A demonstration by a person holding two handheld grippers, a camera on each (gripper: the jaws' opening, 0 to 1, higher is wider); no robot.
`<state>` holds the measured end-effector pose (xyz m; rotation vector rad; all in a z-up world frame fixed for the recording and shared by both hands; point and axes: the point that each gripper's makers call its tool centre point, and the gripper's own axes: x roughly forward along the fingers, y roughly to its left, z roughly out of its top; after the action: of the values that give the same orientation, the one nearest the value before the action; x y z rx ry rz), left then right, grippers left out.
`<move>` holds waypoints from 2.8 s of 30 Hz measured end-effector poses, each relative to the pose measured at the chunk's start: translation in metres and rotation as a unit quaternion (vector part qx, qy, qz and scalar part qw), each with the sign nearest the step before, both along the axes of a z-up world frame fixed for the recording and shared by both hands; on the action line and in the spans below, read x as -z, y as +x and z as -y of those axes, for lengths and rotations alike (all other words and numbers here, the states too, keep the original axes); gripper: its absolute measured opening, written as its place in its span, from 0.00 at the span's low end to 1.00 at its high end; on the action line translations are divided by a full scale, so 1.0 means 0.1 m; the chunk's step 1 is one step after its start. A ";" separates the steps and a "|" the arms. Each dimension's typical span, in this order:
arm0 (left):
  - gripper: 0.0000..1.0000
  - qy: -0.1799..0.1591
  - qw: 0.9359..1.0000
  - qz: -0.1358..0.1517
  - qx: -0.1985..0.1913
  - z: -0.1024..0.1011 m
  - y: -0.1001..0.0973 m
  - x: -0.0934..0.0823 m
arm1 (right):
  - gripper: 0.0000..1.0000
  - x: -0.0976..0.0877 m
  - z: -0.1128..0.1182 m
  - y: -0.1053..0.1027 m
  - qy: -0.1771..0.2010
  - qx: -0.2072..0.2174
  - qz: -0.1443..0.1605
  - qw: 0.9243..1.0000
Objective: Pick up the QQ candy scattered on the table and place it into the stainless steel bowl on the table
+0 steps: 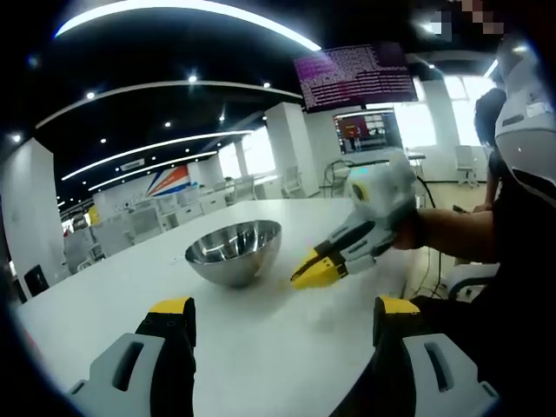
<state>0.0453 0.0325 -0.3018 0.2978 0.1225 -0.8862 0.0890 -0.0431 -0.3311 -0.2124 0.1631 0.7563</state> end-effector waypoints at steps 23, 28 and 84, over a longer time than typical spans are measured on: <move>0.85 0.003 1.000 0.004 0.005 0.02 -0.03 -0.04 | 0.06 -2.24 0.15 0.00 0.022 0.013 0.227 0.973; 0.85 0.006 1.000 0.004 0.002 0.00 -0.02 -0.04 | 0.06 -2.30 0.29 0.35 0.017 0.055 0.238 0.970; 0.85 0.003 1.000 -0.003 0.007 0.04 -0.06 0.00 | 0.23 -0.61 0.78 1.59 -0.005 0.144 0.055 0.988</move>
<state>0.0398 0.0282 -0.3020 0.3018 0.1292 -0.9013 0.2483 -0.1214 -0.2699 -0.2335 0.0903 0.4550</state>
